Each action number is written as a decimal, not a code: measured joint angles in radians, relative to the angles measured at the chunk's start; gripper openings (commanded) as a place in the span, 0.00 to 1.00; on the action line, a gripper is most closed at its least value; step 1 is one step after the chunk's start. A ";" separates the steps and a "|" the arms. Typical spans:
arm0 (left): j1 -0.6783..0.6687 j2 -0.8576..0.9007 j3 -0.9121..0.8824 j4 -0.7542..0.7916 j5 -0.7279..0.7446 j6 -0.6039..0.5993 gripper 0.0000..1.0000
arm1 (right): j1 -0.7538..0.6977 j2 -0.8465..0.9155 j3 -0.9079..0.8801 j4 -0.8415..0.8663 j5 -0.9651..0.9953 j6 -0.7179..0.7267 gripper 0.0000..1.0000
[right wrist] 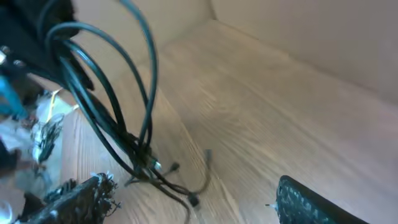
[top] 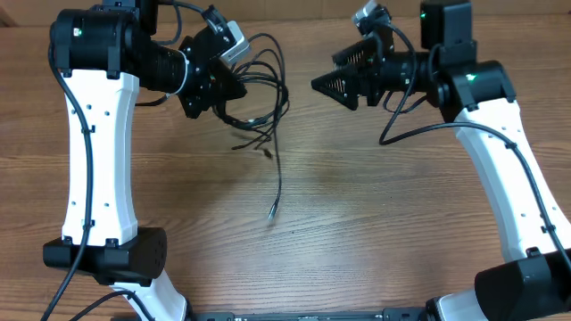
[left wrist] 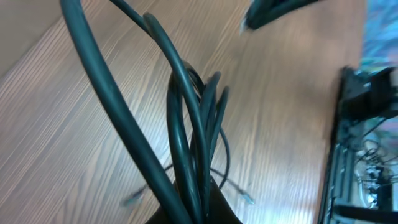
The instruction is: Untangle cables
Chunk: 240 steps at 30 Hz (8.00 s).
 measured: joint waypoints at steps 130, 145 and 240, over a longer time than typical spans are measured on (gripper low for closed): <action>-0.254 0.366 0.001 0.444 -0.253 -0.926 0.04 | 0.020 -0.057 0.045 -0.407 1.040 1.022 0.04; -0.016 0.122 0.012 0.350 -0.325 -0.922 0.04 | -0.068 -0.001 0.044 -0.235 0.710 0.637 0.64; 0.260 0.123 0.014 0.176 -0.348 -0.777 0.79 | -0.093 0.161 0.233 -0.312 0.139 0.307 0.04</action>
